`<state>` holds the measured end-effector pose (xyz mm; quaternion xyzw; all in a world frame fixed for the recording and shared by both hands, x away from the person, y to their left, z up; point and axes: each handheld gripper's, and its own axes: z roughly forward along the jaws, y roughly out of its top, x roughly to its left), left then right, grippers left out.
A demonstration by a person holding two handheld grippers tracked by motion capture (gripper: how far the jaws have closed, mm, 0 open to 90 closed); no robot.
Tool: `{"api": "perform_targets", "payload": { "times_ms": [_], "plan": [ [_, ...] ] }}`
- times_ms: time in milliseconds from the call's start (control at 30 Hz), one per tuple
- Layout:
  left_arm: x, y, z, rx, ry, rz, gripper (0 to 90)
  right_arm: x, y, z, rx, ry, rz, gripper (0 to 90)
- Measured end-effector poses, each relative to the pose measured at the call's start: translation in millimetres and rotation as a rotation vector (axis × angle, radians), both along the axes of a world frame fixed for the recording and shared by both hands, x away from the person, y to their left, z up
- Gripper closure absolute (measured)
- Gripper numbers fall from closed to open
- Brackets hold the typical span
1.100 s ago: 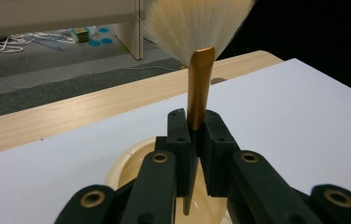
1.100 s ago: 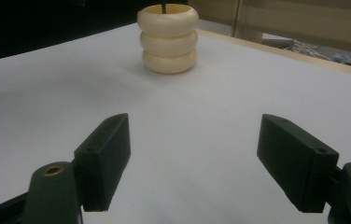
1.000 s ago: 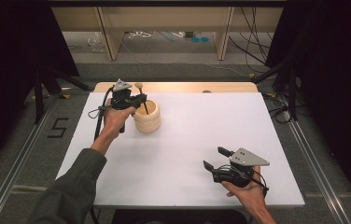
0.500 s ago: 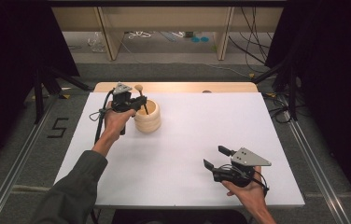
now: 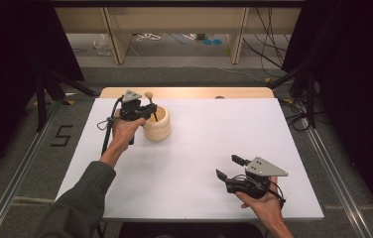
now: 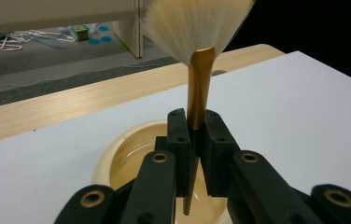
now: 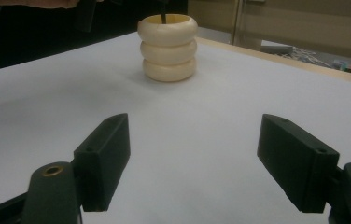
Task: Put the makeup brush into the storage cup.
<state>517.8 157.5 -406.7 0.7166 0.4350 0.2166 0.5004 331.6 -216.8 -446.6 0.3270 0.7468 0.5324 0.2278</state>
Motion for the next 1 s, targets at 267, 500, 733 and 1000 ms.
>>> {"api": "perform_targets", "payload": {
  "times_ms": [267,500,733,1000],
  "plan": [
    [-0.5,0.5,-4.7,-0.001,0.016,0.006,82.2,0.8,0.7,-0.8,0.009,-0.007,0.006,26.5],
    [-4.0,2.5,-3.9,0.05,0.038,0.04,42.0,0.1,1.9,-1.6,0.023,0.02,0.01,26.6],
    [-11.2,9.1,0.8,0.089,0.053,0.074,22.3,1.0,1.6,-1.7,0.015,-0.006,0.009,26.7],
    [-24.8,30.8,10.2,0.028,0.05,0.087,18.8,-0.1,-0.5,0.6,0.005,-0.001,0.0,26.7]
  ]
}}
